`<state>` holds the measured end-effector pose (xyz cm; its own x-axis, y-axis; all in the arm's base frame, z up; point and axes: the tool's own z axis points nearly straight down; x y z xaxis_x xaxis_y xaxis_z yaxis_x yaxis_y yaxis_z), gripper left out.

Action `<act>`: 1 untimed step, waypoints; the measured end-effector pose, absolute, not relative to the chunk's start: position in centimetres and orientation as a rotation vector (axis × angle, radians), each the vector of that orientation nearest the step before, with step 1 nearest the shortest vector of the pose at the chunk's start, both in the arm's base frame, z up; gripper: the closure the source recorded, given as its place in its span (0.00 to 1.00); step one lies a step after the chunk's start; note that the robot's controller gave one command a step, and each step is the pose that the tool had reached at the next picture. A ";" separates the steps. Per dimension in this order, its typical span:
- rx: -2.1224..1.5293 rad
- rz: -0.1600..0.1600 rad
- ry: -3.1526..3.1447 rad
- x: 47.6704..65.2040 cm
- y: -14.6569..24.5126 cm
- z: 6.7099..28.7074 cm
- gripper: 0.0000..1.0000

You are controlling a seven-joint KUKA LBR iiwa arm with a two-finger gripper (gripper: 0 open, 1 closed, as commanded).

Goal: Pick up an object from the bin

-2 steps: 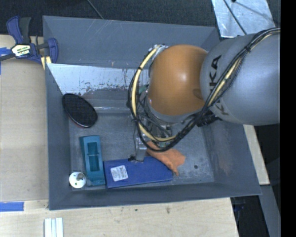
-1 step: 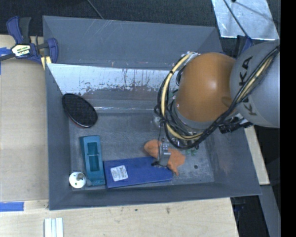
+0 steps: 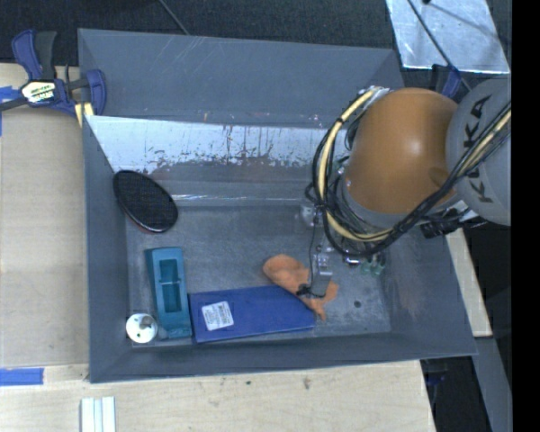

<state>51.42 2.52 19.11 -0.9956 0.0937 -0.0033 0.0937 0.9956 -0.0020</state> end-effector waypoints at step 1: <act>0.183 0.002 3.127 51.6 2.8 13.9 0.00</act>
Offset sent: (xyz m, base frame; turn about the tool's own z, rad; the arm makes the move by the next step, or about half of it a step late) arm 0.0076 -0.0076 -0.0700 0.1718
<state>51.60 2.81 13.93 -0.9932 0.1165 -0.0093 0.1165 0.9932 0.0016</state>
